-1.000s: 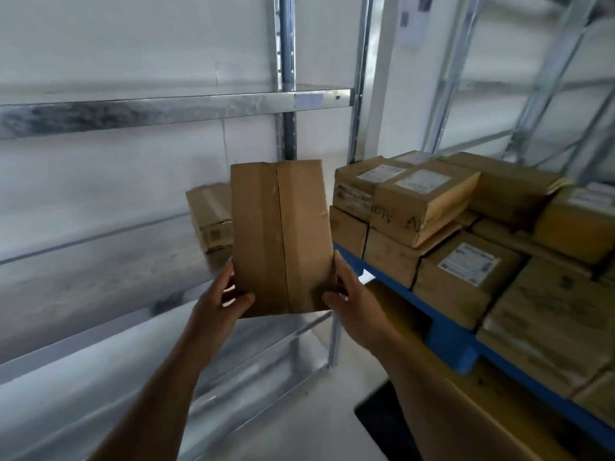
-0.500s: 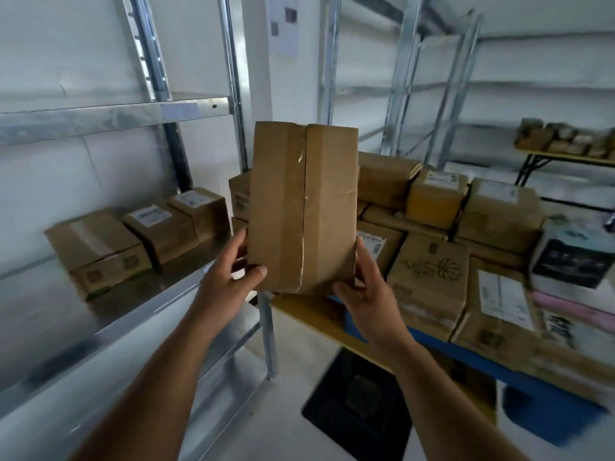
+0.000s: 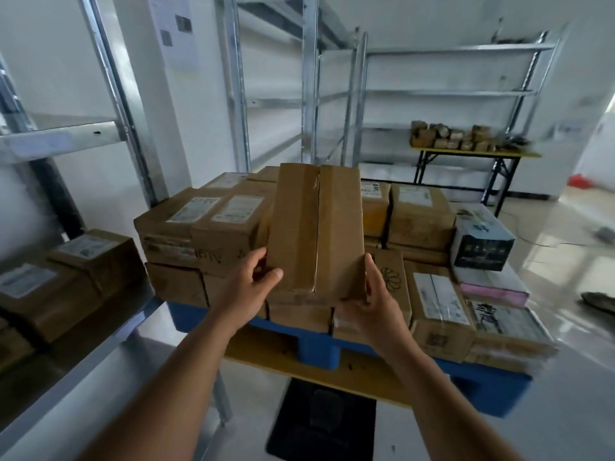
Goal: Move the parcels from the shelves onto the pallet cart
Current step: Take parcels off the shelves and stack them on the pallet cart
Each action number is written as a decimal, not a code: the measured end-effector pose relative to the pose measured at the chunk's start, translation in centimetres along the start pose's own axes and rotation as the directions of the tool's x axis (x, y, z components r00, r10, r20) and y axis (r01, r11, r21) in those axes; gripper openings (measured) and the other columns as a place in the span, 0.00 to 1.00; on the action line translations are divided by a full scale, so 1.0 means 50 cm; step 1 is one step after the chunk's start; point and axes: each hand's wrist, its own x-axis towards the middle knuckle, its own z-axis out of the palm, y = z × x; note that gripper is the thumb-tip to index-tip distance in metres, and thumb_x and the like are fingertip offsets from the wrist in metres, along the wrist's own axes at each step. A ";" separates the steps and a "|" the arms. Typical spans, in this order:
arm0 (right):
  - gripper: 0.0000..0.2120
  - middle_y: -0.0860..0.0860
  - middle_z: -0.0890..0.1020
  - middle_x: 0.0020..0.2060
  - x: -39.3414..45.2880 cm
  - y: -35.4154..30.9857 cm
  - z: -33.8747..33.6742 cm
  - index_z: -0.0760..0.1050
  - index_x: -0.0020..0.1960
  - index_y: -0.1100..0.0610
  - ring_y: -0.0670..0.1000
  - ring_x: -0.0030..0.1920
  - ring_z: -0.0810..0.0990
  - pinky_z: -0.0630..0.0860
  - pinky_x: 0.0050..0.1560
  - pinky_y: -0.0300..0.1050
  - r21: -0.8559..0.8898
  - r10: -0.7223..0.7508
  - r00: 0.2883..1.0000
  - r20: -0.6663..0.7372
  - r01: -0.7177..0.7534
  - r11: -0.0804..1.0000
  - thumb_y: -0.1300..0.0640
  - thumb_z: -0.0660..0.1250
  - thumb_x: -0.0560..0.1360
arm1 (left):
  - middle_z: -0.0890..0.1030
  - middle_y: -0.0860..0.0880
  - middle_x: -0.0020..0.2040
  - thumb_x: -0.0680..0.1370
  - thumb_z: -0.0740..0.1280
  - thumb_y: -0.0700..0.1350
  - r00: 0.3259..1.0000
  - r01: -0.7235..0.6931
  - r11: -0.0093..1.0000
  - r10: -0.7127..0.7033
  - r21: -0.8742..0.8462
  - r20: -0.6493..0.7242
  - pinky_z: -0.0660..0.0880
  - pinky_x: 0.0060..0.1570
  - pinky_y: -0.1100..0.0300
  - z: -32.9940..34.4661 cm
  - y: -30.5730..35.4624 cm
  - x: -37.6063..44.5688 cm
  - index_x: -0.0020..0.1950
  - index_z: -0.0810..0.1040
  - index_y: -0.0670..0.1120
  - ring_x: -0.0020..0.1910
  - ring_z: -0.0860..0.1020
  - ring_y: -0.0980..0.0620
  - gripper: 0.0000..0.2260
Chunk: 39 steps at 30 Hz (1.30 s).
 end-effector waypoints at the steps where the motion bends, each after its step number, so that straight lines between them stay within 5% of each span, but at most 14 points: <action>1: 0.45 0.46 0.64 0.71 0.005 0.000 0.001 0.42 0.76 0.41 0.43 0.61 0.71 0.76 0.58 0.42 -0.013 0.021 1.000 -0.009 -0.021 1.000 0.52 0.71 0.73 | 0.66 0.53 0.67 0.78 0.63 0.52 1.000 0.016 1.000 -0.016 0.005 0.016 0.64 0.52 0.64 0.003 -0.002 0.010 0.75 0.58 0.51 0.61 0.67 0.57 0.27; 4: 0.46 0.48 0.64 0.73 0.018 0.003 0.004 0.41 0.76 0.41 0.44 0.59 0.70 0.76 0.58 0.45 -0.039 0.058 0.998 -0.004 -0.058 0.998 0.50 0.71 0.72 | 0.61 0.49 0.74 0.79 0.62 0.53 0.998 0.035 0.999 -0.037 0.038 0.054 0.63 0.60 0.59 0.008 -0.006 0.038 0.75 0.57 0.51 0.70 0.63 0.50 0.27; 8: 0.43 0.47 0.67 0.70 0.035 0.011 0.009 0.42 0.76 0.41 0.38 0.48 0.73 0.73 0.40 0.30 -0.100 0.066 0.998 0.009 -0.065 0.993 0.48 0.69 0.74 | 0.61 0.48 0.74 0.79 0.61 0.55 0.998 0.028 0.996 -0.033 0.088 0.058 0.62 0.61 0.57 0.008 -0.021 0.059 0.75 0.58 0.51 0.72 0.61 0.49 0.27; 13: 0.38 0.45 0.69 0.69 0.054 0.011 0.028 0.46 0.76 0.42 0.39 0.54 0.73 0.73 0.45 0.30 -0.117 0.044 0.999 0.009 -0.043 0.992 0.47 0.66 0.75 | 0.63 0.48 0.73 0.79 0.58 0.58 0.997 0.043 0.994 -0.049 0.105 0.053 0.63 0.61 0.56 -0.015 -0.050 0.079 0.74 0.60 0.52 0.70 0.64 0.49 0.26; 22: 0.34 0.45 0.71 0.68 0.078 0.021 0.043 0.47 0.76 0.40 0.26 0.44 0.73 0.72 0.42 0.24 -0.140 0.040 0.999 -0.009 -0.041 0.989 0.46 0.63 0.77 | 0.65 0.49 0.72 0.71 0.54 0.66 0.995 -0.002 0.995 -0.009 0.104 0.102 0.66 0.65 0.51 -0.036 -0.053 0.094 0.74 0.59 0.53 0.69 0.66 0.50 0.33; 28: 0.33 0.48 0.72 0.67 0.086 0.021 0.050 0.46 0.76 0.40 0.35 0.50 0.74 0.71 0.48 0.27 -0.164 0.029 1.000 -0.004 -0.029 0.986 0.46 0.62 0.78 | 0.64 0.47 0.73 0.68 0.56 0.68 0.990 -0.019 0.992 0.001 0.123 0.141 0.69 0.64 0.45 -0.046 -0.060 0.105 0.75 0.57 0.54 0.67 0.68 0.47 0.37; 34: 0.34 0.50 0.71 0.68 0.087 0.023 0.060 0.45 0.76 0.40 0.43 0.57 0.76 0.76 0.56 0.38 -0.190 -0.008 1.000 0.016 0.011 0.982 0.48 0.62 0.78 | 0.75 0.49 0.62 0.67 0.59 0.69 0.994 -0.089 0.974 0.099 0.208 -0.036 0.77 0.49 0.53 -0.033 -0.079 0.086 0.71 0.62 0.54 0.53 0.75 0.55 0.36; 39: 0.33 0.49 0.74 0.65 0.093 0.024 0.063 0.44 0.76 0.39 0.41 0.56 0.74 0.73 0.54 0.33 -0.224 -0.007 0.999 0.045 0.017 0.974 0.49 0.61 0.79 | 0.71 0.48 0.68 0.74 0.67 0.56 0.990 -0.126 0.968 0.136 0.217 -0.034 0.74 0.55 0.55 -0.043 -0.103 0.088 0.71 0.64 0.56 0.56 0.71 0.57 0.27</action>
